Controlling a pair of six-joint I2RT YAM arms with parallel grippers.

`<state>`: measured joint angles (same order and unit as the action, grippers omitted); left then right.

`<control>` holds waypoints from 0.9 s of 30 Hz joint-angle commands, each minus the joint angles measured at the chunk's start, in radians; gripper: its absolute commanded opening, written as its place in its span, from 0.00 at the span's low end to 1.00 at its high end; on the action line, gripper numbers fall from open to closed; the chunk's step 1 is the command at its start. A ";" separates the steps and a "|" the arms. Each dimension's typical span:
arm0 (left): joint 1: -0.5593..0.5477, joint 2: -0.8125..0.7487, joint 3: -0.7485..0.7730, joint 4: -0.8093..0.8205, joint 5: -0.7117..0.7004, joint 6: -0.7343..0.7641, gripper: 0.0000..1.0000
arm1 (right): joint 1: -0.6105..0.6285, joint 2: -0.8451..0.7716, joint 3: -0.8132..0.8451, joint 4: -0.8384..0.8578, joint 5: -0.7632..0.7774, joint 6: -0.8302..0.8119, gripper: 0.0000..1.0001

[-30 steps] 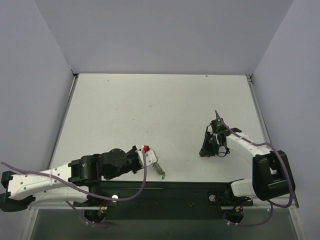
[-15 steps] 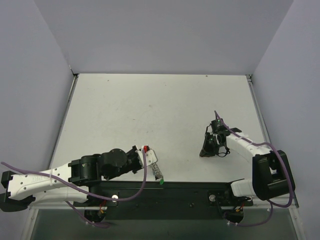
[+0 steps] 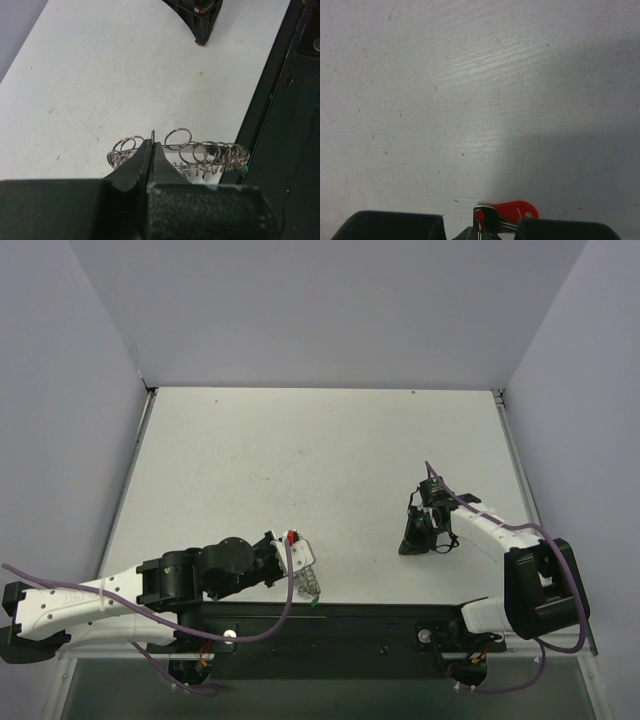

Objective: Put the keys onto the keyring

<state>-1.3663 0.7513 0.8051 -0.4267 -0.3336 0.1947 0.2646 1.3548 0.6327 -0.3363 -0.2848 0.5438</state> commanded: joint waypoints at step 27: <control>0.001 0.042 0.060 0.078 -0.019 0.032 0.00 | 0.021 -0.293 0.107 0.006 -0.057 0.015 0.00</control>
<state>-1.3663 0.7776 0.8051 -0.4305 -0.3370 0.2039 0.2722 1.1610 0.6739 -0.3336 -0.2783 0.5491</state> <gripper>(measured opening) 0.023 0.024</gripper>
